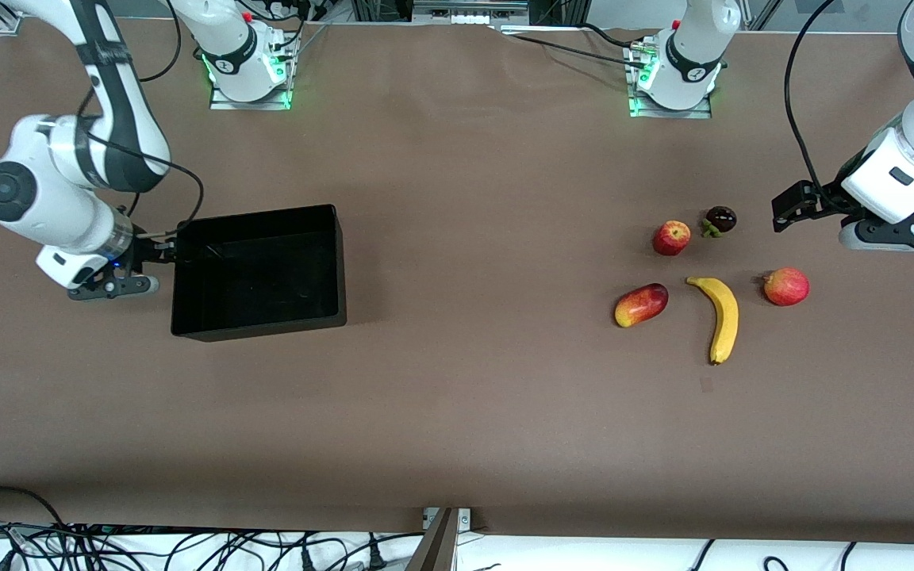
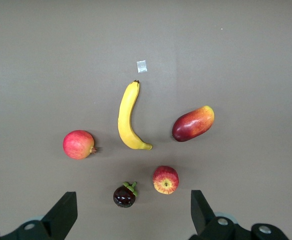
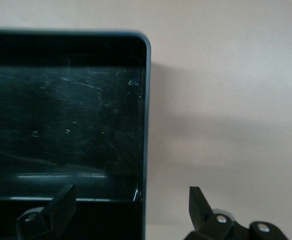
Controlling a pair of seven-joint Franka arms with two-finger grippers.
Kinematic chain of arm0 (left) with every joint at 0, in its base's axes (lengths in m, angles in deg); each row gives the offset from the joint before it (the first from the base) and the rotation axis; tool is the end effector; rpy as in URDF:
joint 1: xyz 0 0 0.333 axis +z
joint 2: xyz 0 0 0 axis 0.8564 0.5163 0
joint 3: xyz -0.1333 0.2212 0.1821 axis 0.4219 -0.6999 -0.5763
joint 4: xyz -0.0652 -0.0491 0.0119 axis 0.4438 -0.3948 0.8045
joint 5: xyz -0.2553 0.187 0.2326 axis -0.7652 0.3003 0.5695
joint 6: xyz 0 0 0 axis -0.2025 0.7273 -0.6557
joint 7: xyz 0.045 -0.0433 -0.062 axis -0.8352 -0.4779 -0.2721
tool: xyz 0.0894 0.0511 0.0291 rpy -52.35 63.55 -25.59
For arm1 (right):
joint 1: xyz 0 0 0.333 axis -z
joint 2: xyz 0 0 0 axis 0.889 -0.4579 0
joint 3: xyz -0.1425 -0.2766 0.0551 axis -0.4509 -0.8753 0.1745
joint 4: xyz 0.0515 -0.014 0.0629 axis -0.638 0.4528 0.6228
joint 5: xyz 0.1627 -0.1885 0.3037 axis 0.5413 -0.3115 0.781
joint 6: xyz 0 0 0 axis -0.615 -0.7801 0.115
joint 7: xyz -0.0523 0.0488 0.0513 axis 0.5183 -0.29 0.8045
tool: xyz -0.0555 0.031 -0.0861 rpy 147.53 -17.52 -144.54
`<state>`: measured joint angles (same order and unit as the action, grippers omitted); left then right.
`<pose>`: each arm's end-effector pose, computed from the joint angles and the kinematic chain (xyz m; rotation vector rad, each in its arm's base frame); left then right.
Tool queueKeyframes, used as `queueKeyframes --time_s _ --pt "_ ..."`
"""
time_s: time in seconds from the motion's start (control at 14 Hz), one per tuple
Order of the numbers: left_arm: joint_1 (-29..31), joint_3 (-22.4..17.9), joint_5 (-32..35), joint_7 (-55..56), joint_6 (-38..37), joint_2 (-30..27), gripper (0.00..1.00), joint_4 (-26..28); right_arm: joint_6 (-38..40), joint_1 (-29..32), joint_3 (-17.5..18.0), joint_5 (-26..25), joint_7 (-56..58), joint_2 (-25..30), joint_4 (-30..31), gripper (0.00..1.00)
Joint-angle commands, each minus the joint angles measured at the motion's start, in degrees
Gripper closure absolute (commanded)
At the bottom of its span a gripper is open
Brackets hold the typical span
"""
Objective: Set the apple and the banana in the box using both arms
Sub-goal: 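Move the right gripper down against the side of the black box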
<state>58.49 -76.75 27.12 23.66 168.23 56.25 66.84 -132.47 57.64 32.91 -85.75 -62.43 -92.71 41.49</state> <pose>0.5684 -0.0316 0.5615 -3.1096 0.0435 0.0160 0.5602 -0.0121 0.2983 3.0854 0.2319 -0.1272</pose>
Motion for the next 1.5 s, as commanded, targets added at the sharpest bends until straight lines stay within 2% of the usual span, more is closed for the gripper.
queueKeyframes --time_s 0.0,0.14,0.21,0.29,0.43,0.57,0.64,0.86,1.14,1.29,1.43 --pt "-0.3 0.1 0.9 0.0 -0.6 0.4 0.0 -1.1 -3.6 0.6 -0.5 0.2 1.6 -1.3 2.5 0.0" --pt "-0.2 0.1 0.9 -0.1 -0.6 0.4 0.0 -1.1 -3.9 0.7 -0.5 0.3 1.6 -2.8 2.5 0.01" --pt "-0.2 0.1 0.9 0.0 -0.6 0.4 0.0 -1.1 -4.3 1.1 -0.5 0.3 1.6 -3.5 2.5 0.07" --pt "-0.3 0.1 0.9 0.0 -0.6 0.4 0.0 -1.1 -4.5 1.1 -0.5 0.3 1.6 -4.1 2.5 0.18" --pt "-0.2 0.1 0.9 0.0 -0.6 0.4 0.0 -1.1 -4.5 1.2 -0.5 1.1 1.6 -4.6 2.5 0.53" --pt "-0.2 0.1 0.9 0.0 -0.6 0.4 0.0 -1.1 -4.4 1.2 -0.5 1.2 1.6 -4.6 2.3 0.95" --pt "-0.3 0.1 1.0 0.1 -0.6 0.4 0.0 -1.1 -4.3 1.2 -0.5 1.6 1.6 -4.7 2.1 1.0" --pt "-0.2 0.1 0.9 0.0 -0.6 0.4 0.0 -1.1 -2.9 1.2 0.2 3.2 1.6 -4.4 0.2 1.0" --pt "-0.2 0.1 0.9 0.1 -0.6 0.4 0.0 -1.1 9.0 -0.2 4.6 9.7 0.1 -4.5 -10.3 1.0" --pt "-0.2 0.1 0.9 0.1 -0.6 0.4 0.0 -1.1 14.6 -3.4 5.6 10.6 -4.9 -4.8 -15.7 1.0" --pt "-0.3 0.1 0.9 0.1 -0.6 0.4 0.0 -1.1 16.4 -9.3 5.7 10.7 -10.8 -6.0 -19.8 1.0"
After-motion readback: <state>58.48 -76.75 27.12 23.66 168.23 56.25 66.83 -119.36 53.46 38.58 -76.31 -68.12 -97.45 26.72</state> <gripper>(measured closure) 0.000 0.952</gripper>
